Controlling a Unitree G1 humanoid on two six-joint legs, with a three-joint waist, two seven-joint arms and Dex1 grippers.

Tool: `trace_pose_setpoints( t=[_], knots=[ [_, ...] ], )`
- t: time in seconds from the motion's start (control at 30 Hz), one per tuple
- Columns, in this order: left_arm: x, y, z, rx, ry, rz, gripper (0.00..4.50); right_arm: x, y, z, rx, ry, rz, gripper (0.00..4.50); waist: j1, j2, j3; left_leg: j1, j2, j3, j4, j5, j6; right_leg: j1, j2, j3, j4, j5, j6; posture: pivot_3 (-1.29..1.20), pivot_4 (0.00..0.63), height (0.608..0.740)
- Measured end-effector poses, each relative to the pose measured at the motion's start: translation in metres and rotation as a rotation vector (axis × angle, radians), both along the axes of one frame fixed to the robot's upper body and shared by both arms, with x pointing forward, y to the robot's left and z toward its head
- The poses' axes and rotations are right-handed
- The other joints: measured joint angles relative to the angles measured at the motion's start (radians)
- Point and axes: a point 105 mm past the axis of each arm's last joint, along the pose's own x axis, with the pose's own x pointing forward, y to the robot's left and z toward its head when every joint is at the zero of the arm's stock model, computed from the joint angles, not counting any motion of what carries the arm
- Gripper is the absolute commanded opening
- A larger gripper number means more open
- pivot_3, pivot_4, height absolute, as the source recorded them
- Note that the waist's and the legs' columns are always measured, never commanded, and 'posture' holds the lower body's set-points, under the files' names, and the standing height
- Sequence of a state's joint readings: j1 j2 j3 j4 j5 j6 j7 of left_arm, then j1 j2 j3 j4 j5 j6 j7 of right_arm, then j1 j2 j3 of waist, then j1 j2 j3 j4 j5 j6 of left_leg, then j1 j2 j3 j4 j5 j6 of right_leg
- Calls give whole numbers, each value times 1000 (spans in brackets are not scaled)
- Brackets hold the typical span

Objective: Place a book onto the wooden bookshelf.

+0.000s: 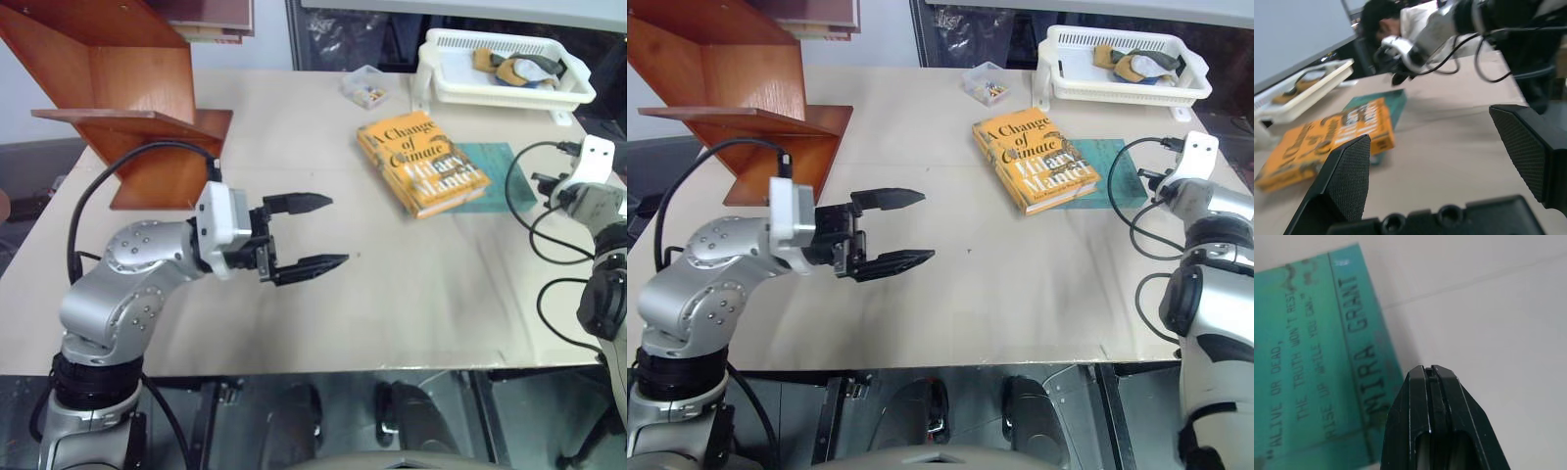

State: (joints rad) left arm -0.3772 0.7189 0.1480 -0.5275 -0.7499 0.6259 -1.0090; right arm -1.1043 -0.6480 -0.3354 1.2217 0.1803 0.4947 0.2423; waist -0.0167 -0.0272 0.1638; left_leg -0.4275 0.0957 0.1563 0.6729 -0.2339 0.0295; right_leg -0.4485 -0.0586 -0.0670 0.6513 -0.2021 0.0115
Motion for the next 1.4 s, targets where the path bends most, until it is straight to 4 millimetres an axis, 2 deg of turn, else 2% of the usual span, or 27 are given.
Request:
trace_pose_setpoints(
  t=[0.53,0.63,0.77,0.87,0.93,1.03,1.07,1.1,1.13,1.17,1.23,1.27,1.33,1.4],
  knots=[
    [1,3,-3,2,18,15,4500,-8,20,-1,110,29,186,43,-13,1,-1,2,0,1,0,0,0,1,0,1,2,0,0,0,150,740],
    [4,4,-3,0,25,27,4500,-15,36,-5,149,39,242,43,-16,1,-1,3,1,1,0,0,0,1,0,1,3,0,0,0,150,740],
    [6,5,-4,1,25,33,4500,-35,69,-30,227,101,310,43,-17,2,-1,5,1,0,0,0,0,1,0,2,6,0,0,0,150,740],
    [7,5,-4,4,25,40,4500,-50,88,-32,252,115,344,43,-17,3,-2,6,1,0,0,0,0,2,0,3,6,0,0,0,150,740],
    [8,6,-4,4,26,49,4500,-59,86,-29,195,94,340,43,-14,3,-2,6,0,-1,-1,0,0,2,0,3,6,-1,0,0,150,740],
    [13,11,-8,-6,46,89,4500,-78,89,-20,106,23,362,848,-5,3,-2,6,0,-1,-2,0,0,1,0,4,6,-1,0,0,150,740],
    [14,12,-10,-8,53,100,4500,-82,92,-17,84,6,375,848,-5,3,-2,6,0,-1,-2,0,0,1,0,4,6,-1,0,0,150,740],
    [15,13,-11,-10,58,109,4500,-88,94,-13,30,-11,391,1477,-3,3,-2,6,0,-1,-2,0,0,1,0,4,6,-1,0,0,150,740],
    [17,16,-14,-11,70,127,4500,-96,100,-10,-50,-24,427,1849,-2,3,-2,7,0,-1,-2,0,0,1,0,4,5,-2,1,0,150,740],
    [19,18,-18,-10,82,147,4500,-102,107,-5,-176,-44,471,2476,-3,4,-2,7,0,0,-2,0,0,1,0,5,5,-3,4,0,150,740],
    [21,22,-23,-6,93,168,4500,-106,119,2,-307,-88,522,3226,-4,3,-2,8,0,0,-2,-1,1,1,0,6,5,-4,4,0,150,740],
    [23,24,-25,-7,97,184,4500,-105,133,10,-450,-135,584,3226,-4,4,-2,9,0,1,-2,-2,3,1,0,7,6,-6,1,0,150,740],
    [25,26,-27,-8,100,196,4500,-105,148,15,-558,-182,645,3226,-4,3,-2,10,0,1,-2,-3,4,1,0,7,6,-6,1,0,150,740],
    [28,30,-31,-8,106,222,4500,-97,173,21,-763,-263,733,3226,-8,3,-2,10,0,1,-2,-3,4,1,0,7,6,-6,0,0,150,740]
  ],
)
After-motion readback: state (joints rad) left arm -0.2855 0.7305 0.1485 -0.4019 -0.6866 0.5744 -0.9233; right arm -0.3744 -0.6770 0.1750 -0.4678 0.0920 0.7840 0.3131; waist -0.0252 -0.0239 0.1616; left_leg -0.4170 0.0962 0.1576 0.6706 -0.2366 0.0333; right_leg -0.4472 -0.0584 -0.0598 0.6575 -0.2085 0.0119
